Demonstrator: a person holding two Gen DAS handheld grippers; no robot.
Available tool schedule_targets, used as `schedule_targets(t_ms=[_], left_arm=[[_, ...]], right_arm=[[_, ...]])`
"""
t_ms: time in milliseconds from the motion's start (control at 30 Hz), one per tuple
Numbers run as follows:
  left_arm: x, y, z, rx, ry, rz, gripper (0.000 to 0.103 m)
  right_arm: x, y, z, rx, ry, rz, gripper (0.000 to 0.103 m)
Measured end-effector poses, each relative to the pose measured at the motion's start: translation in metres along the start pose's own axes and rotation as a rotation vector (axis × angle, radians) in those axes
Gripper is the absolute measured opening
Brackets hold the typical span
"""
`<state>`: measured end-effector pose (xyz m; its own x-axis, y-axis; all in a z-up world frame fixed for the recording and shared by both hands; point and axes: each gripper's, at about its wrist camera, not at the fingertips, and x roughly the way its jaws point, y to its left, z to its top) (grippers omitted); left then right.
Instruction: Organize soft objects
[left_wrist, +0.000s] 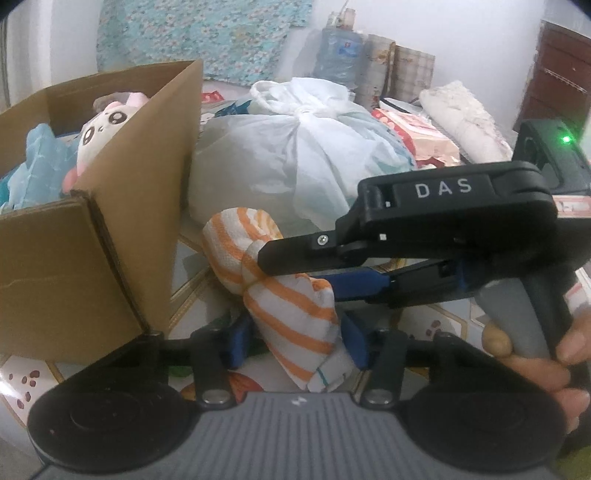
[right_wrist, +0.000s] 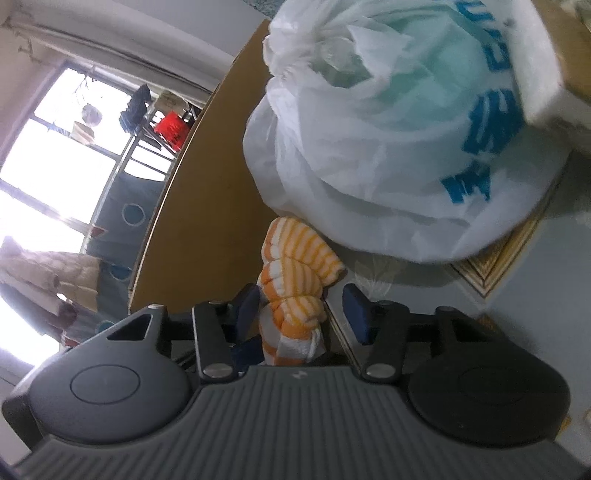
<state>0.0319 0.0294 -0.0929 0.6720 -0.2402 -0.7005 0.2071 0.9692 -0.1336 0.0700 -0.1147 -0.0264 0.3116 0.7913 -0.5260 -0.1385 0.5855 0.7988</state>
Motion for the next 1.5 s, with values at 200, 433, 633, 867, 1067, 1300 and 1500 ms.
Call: schedule_targets(t_ms=[200,433,633,867,1067,1300,1500], left_arm=[[-0.019,-0.016,-0.005,0.113,-0.025,-0.055,0.045],[-0.076,-0.029,0.005,0.243,-0.17,-0.093,0.045],[-0.119,0.011,0.044,0.208,-0.265,-0.005,0.045],[-0.132,0.114,0.086,0.029,-0.187,0.142,0.042],[-0.115,0.188,0.092,-0.083,-0.083,0.286,0.042],[-0.096,0.207,0.089,-0.036,-0.023,0.456,0.06],[-0.104,0.203,0.088,-0.023,-0.046,0.448,0.06]], right_arm=[[-0.016,-0.005,-0.015,0.055,-0.026,0.04,0.038],[-0.068,0.037,-0.027,-0.018,-0.129,0.094,0.038],[-0.058,0.117,0.009,-0.195,-0.14,0.153,0.039],[0.048,0.194,0.072,-0.268,0.027,0.231,0.039],[0.161,0.226,0.087,-0.24,0.173,0.212,0.039],[0.242,0.216,0.08,-0.133,0.348,0.101,0.056],[0.255,0.198,0.084,-0.057,0.362,0.109,0.061]])
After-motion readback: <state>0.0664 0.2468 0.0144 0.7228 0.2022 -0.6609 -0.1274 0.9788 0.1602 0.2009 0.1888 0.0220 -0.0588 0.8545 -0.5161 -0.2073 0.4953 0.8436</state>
